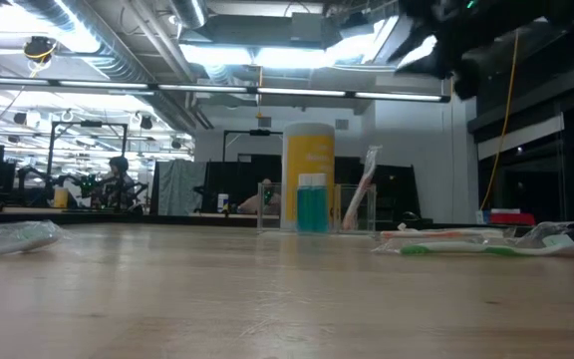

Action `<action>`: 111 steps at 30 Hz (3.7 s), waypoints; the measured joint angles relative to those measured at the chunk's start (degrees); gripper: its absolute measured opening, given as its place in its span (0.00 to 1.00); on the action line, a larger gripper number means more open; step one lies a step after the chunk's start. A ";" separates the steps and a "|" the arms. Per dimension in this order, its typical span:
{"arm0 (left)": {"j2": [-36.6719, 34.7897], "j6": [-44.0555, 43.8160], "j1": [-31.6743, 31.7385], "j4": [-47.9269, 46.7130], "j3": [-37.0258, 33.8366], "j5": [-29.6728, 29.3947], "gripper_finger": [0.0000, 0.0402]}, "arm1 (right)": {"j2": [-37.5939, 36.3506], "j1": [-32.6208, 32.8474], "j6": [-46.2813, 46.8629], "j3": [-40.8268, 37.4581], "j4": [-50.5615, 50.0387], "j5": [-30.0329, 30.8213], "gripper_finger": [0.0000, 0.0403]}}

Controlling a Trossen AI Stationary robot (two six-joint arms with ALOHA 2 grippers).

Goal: Pick & Place toothbrushing station
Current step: Put the top orange toothbrush into the transparent organizer

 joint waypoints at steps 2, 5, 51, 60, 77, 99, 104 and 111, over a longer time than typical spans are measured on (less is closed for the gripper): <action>-2.34 -0.10 -0.73 -2.71 0.00 -0.98 0.49 | 0.19 -5.67 4.98 3.24 -12.65 -9.69 0.26; -5.46 -0.67 -2.29 -5.82 0.00 -2.69 0.48 | 0.74 -12.40 5.37 7.95 -24.34 -18.60 0.26; -11.06 -0.05 -25.66 -10.07 0.00 -19.17 0.48 | 35.86 -45.17 -8.28 23.94 -62.69 -52.25 0.31; -11.06 -0.94 -25.65 -10.05 0.00 -19.15 0.48 | 35.86 -43.95 -0.67 19.16 -51.04 -51.26 0.31; -11.06 -0.85 -25.66 -10.05 0.00 -19.08 0.48 | 37.94 -44.10 6.07 17.48 -44.93 -51.57 0.31; -11.06 -0.62 -25.66 -10.05 0.00 -18.58 0.48 | 42.64 -41.18 12.03 17.82 -44.96 -48.19 0.12; -11.06 -0.64 -25.64 -10.05 0.00 -18.58 0.48 | 42.62 -41.00 12.00 17.82 -45.28 -47.72 0.04; -11.06 -1.10 -25.64 -10.05 0.00 -18.58 0.48 | 41.48 -40.74 14.17 17.43 -45.47 -44.43 0.04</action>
